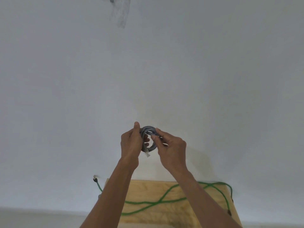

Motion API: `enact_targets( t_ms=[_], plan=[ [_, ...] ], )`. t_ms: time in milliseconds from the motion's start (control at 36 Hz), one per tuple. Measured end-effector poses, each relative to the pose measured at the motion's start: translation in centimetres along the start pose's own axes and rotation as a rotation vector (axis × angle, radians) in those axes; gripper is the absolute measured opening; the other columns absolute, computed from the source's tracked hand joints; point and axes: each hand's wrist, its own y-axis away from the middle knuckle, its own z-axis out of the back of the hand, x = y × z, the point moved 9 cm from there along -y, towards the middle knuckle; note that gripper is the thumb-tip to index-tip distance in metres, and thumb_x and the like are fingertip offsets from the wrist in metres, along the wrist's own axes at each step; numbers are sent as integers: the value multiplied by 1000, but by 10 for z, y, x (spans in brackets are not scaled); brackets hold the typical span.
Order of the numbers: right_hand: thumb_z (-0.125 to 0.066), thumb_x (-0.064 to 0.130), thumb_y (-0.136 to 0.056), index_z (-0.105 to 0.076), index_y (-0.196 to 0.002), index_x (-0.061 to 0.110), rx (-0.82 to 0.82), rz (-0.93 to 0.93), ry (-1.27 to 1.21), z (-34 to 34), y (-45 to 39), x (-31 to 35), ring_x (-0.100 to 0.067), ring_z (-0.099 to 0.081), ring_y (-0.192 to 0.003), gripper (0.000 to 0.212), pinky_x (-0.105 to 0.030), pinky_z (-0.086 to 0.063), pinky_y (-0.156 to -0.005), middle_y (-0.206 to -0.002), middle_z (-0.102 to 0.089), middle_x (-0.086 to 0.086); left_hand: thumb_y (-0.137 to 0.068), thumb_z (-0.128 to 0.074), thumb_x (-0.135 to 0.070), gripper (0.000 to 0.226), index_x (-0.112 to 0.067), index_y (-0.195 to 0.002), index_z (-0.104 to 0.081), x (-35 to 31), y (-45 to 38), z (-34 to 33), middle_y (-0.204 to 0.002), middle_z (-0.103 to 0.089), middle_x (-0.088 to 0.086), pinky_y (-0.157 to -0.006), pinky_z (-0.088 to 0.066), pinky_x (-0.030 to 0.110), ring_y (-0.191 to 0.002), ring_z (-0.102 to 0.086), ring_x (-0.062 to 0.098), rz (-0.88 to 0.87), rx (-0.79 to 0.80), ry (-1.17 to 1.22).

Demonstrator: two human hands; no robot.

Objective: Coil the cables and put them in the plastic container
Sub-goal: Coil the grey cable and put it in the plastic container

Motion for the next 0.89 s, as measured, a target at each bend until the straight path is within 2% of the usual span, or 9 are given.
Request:
enact_targets(
  t_ms=[83, 167, 278, 472, 583, 639, 694, 806, 889],
  plan=[
    [-74, 18, -88, -74, -115, 16, 17, -36, 2, 1, 7, -13, 16, -62, -65, 27, 0, -44, -63, -88, -75, 9, -104, -47, -38, 45, -9, -86, -75, 13, 3, 1, -83, -77, 13, -76, -62, 45, -83, -75, 30, 8, 17, -6],
    [-74, 17, -87, -75, -113, 17, 42, -91, -20, -1, 18, -31, 17, -63, -71, 26, 0, -43, -64, -84, -69, 21, -104, -48, -35, 43, -9, -87, -77, 30, 9, 6, -84, -77, 16, -82, -61, 52, -86, -75, 32, 26, 23, -44],
    [-75, 18, -86, -75, -111, 20, 85, -171, -69, -9, 42, -58, 12, -66, -73, 25, -3, -46, -67, -82, -65, 32, -104, -50, -33, 41, -7, -89, -78, 60, 19, 19, -87, -75, 19, -84, -60, 51, -88, -74, 32, 65, 32, -100],
    [-76, 16, -85, -77, -107, 19, 137, -298, -86, -36, 101, -97, 5, -70, -77, 23, -5, -48, -70, -90, -74, 15, -102, -53, -33, 36, -8, -91, -76, 118, 29, 71, -86, -75, 14, -80, -62, 43, -93, -73, 30, 150, -20, -228],
    [-77, 15, -84, -78, -104, 19, 163, -360, -56, -58, 134, -116, -5, -72, -78, 21, -19, -55, -73, -87, -76, 11, -99, -56, -36, 29, -16, -88, -74, 143, 26, 116, -80, -75, 0, -80, -61, 44, -87, -74, 22, 142, -81, -369],
    [-76, 13, -84, -78, -102, 18, 177, -386, -31, -70, 151, -127, -9, -73, -78, 19, -24, -57, -72, -85, -76, 10, -98, -53, -36, 32, -15, -82, -72, 149, 25, 140, -76, -74, 1, -82, -57, 45, -84, -72, 24, 88, -105, -519],
    [-76, 11, -84, -78, -102, 18, 192, -400, 1, -81, 170, -137, -10, -73, -79, 19, -27, -58, -73, -86, -76, 8, -101, -50, -30, 34, -8, -87, -71, 159, 25, 161, -81, -73, 7, -83, -53, 40, -85, -68, 29, 43, -113, -649],
    [-75, 17, -86, -77, -103, 21, 241, -465, 104, -99, 213, -167, -1, -70, -80, 17, -29, -58, -74, -89, -76, 12, -104, -47, -25, 31, -6, -102, -71, 201, 24, 194, -92, -72, 8, -76, -42, 28, -88, -65, 23, -11, -78, -756],
    [-73, 20, -88, -75, -102, 26, 270, -542, 153, -109, 248, -189, -1, -69, -81, 15, -29, -58, -73, -90, -75, 15, -105, -46, -26, 31, -7, -111, -69, 241, 31, 207, -105, -70, 8, -84, -40, 26, -100, -63, 22, -40, -25, -759]
  ],
)
